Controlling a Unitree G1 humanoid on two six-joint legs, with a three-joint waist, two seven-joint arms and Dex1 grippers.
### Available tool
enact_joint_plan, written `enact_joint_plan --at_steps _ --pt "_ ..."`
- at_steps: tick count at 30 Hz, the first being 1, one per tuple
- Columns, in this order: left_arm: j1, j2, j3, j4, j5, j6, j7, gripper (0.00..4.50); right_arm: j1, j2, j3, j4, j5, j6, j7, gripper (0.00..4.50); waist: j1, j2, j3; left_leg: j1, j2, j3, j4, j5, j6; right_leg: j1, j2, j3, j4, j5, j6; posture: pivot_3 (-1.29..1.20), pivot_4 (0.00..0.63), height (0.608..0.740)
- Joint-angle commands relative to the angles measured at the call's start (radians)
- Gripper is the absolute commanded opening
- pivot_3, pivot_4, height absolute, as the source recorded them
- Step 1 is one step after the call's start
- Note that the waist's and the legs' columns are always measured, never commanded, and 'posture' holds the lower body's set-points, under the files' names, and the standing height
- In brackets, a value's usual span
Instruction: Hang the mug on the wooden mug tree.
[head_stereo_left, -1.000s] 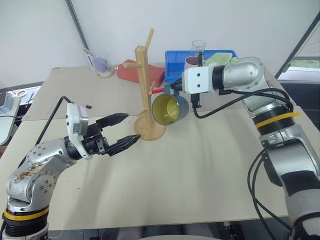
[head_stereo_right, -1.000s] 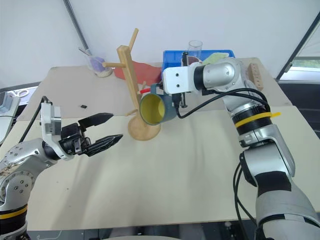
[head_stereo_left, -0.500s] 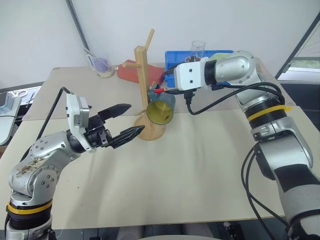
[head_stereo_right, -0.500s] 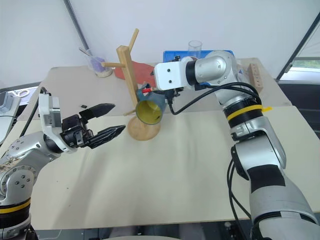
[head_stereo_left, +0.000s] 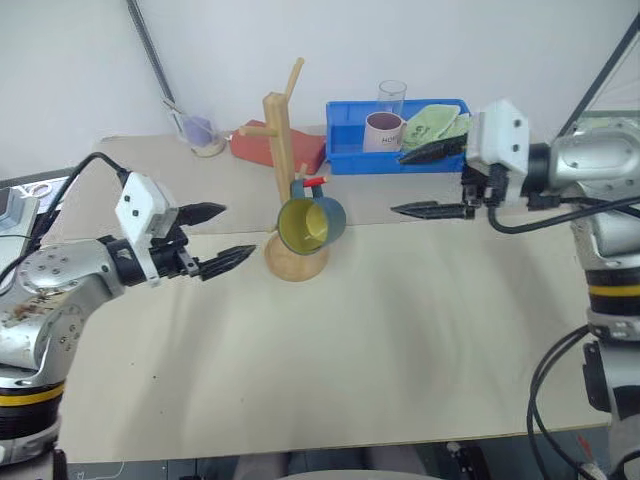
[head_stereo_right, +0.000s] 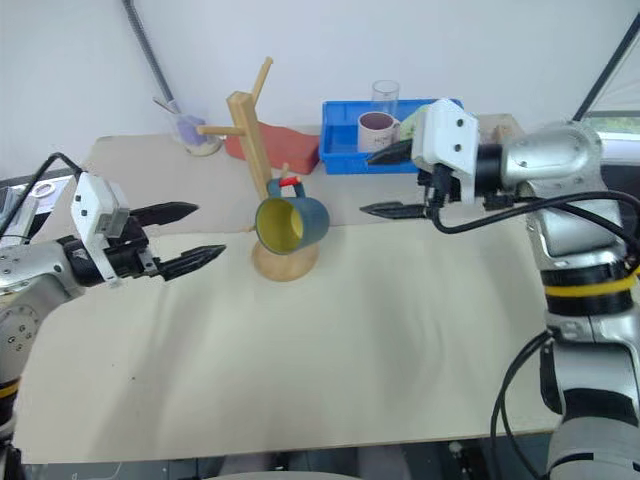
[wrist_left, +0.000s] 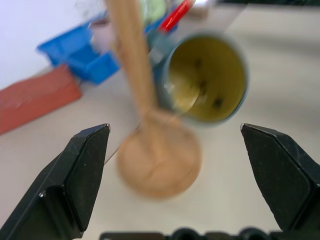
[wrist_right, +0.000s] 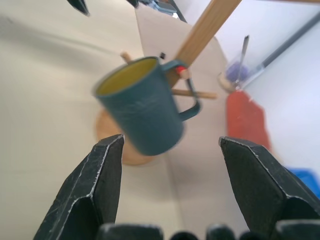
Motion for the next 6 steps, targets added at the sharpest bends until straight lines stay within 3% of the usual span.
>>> enact_joint_plan --at_steps 1,6 --pt "-0.008 0.015 0.034 0.025 0.01 -0.034 -0.041 4.5 0.01 -0.011 -0.082 -0.117 0.092 0.122 -0.057 3.4 -0.001 -0.002 0.002 0.001 0.0 0.001 0.0 -0.002 -0.002 -0.002 -0.001 0.0 0.0 0.0 0.0 0.0 0.15 0.734" --pt "-0.023 0.018 0.029 0.067 0.009 -0.044 -0.089 4.5 0.03 -0.004 -0.115 -0.186 0.156 0.216 -0.118 3.4 0.001 -0.004 0.003 -0.001 0.0 0.001 0.0 -0.005 -0.008 -0.004 -0.001 0.0 -0.001 0.0 0.0 0.0 0.15 0.734"
